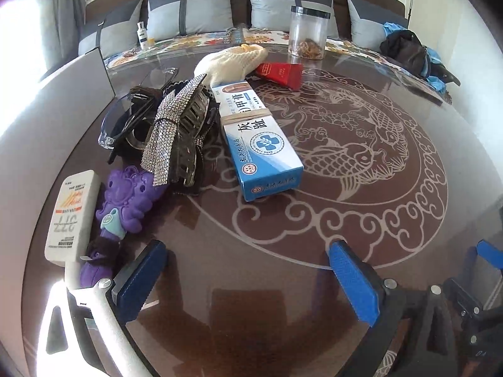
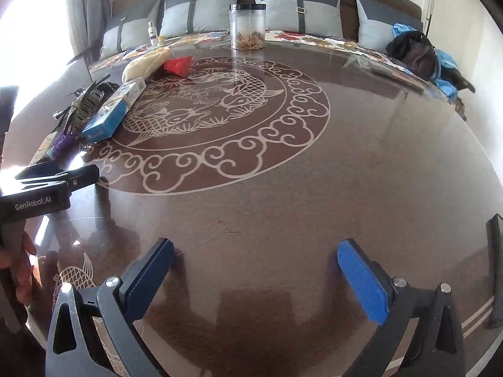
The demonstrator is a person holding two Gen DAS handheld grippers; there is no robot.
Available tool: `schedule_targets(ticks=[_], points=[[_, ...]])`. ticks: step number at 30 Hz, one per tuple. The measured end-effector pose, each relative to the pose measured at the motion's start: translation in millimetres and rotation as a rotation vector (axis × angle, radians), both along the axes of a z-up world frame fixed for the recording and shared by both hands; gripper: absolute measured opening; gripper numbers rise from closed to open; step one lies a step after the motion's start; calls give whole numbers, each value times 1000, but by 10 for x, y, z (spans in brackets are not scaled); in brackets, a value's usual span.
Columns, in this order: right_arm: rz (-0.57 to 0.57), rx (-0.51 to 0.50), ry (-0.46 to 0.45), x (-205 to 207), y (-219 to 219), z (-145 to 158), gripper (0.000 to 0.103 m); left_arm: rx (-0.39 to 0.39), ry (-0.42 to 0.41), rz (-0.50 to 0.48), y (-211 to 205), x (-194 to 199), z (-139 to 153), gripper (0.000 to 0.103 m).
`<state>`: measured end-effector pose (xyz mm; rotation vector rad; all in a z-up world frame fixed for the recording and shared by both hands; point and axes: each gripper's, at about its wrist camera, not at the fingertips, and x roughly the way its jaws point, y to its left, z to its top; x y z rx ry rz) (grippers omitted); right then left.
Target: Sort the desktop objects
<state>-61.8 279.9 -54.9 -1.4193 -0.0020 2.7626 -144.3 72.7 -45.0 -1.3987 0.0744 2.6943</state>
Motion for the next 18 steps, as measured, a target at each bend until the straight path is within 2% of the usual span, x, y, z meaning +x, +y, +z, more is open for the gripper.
schedule_targets(ticks=[18], points=[[-1, -2, 0, -34, 7, -3, 103, 0, 5, -3, 10, -70, -18, 103]])
